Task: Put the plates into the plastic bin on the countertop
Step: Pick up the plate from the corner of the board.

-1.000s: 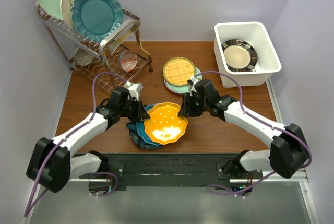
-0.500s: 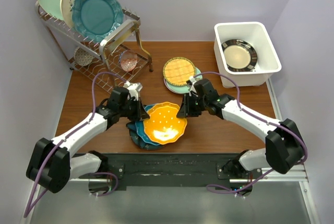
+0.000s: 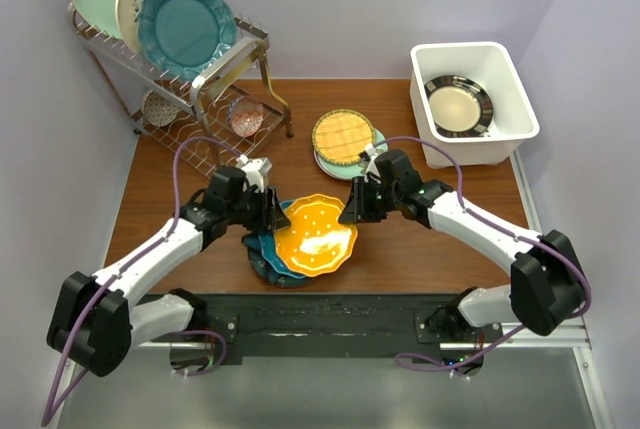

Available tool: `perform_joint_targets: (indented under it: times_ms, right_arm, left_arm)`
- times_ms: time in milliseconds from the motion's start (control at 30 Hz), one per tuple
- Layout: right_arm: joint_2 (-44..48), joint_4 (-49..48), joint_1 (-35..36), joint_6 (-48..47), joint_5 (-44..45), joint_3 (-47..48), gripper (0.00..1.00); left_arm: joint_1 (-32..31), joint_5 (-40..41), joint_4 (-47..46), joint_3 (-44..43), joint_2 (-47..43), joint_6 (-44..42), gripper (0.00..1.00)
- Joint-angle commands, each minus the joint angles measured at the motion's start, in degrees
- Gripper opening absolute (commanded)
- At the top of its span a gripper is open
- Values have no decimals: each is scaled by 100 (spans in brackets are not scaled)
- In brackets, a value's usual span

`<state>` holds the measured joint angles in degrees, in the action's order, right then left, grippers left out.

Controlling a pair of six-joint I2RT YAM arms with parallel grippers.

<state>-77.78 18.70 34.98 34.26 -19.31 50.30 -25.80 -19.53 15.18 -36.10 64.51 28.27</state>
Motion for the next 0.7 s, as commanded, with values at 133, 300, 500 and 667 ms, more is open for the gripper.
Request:
perform_joint_targets:
  times_ms: [133, 300, 500, 667]
  right_arm:
    - [412, -77, -35, 28, 111, 155, 0]
    - [579, 55, -53, -7, 393, 190, 0]
    - [703, 160, -62, -60, 516, 331, 0]
    - [720, 196, -123, -77, 490, 471, 0]
  left_arm:
    - [-21, 371, 336, -477, -509, -173, 69]
    - [-21, 467, 354, -591, -755, -182, 70]
    - [-21, 643, 398, -706, -1115, -173, 82]
    - [-21, 828, 468, -802, -1309, -155, 87]
